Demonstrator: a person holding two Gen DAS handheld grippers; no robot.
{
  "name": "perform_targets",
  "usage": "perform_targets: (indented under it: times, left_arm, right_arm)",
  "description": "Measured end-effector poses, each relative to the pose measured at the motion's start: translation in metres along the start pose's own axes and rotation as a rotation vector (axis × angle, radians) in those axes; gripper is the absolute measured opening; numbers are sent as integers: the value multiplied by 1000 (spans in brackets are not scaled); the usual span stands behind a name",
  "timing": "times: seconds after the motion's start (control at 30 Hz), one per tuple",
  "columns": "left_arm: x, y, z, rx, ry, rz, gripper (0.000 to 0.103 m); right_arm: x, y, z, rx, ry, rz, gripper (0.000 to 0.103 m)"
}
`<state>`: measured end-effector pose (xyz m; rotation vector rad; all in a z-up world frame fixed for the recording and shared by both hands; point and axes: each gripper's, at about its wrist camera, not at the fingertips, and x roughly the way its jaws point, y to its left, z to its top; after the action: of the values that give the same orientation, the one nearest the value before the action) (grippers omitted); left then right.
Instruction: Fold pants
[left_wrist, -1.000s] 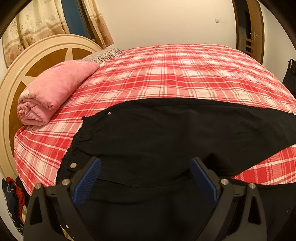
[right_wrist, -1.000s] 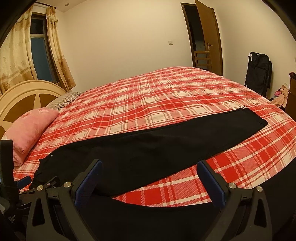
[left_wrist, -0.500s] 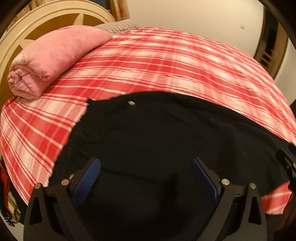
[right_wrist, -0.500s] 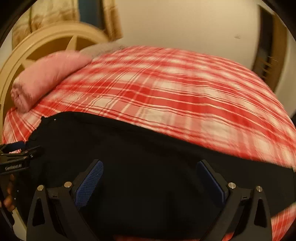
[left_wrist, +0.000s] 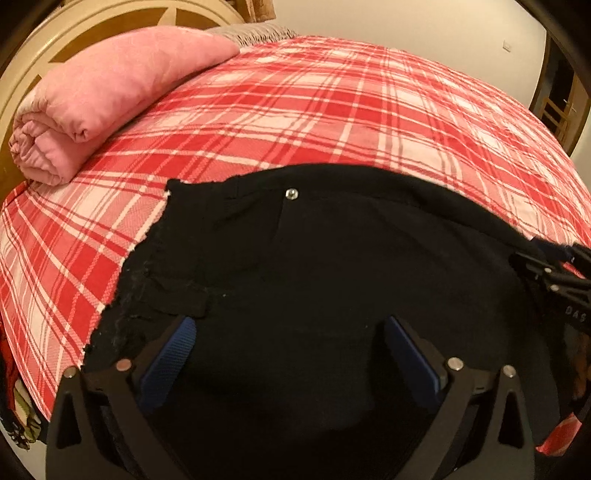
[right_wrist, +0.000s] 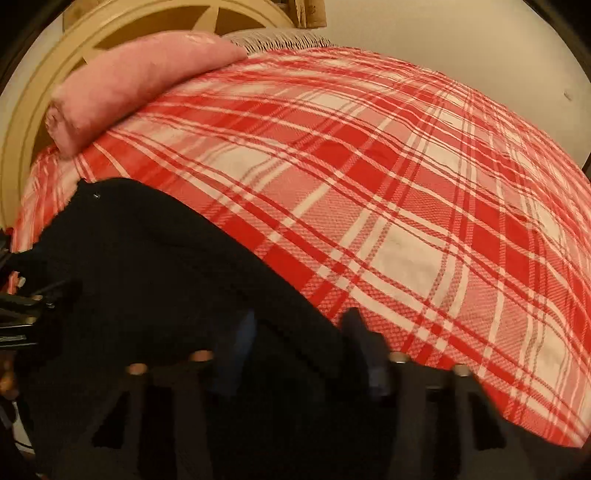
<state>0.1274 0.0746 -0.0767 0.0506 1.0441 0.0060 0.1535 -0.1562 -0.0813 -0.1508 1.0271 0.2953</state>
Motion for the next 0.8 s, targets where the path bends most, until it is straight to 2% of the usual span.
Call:
perform_targets:
  times: [0.03,0.07,0.13,0.33,0.47,0.57,0.67,0.8]
  left_arm:
    - [0,0,1,0,-2,1,103]
    - [1,1,1,-2,-1,-1,103]
    - [-3,5,2,-5,4,-23,103]
    - [-33,38,-3,-76,-39,-49,103]
    - [-59,70,-9,-149,-79,-72,103]
    - [-79,81,-14,-164,-108,-89,103]
    - [-95,86,-17,-174,-130,-106,103]
    - [-108,85,-24,-170,-134,-195,103]
  right_arm:
    - [-4,2,-2,-8,4,6,19]
    - [-8,5,-3,-10,7,1,12]
    - [-21,11,-6,-22,-14,-3,8]
    - [-97,53,-34,-104,-149,-23,7]
    - [-138,95,-79,-169,-204,-37,7]
    - [-146,121,-116,-181,-216,-30,6]
    - [-148,154,-155,-247,-249,-92,6]
    - [-143,187,-189,-310,-275,-162,6]
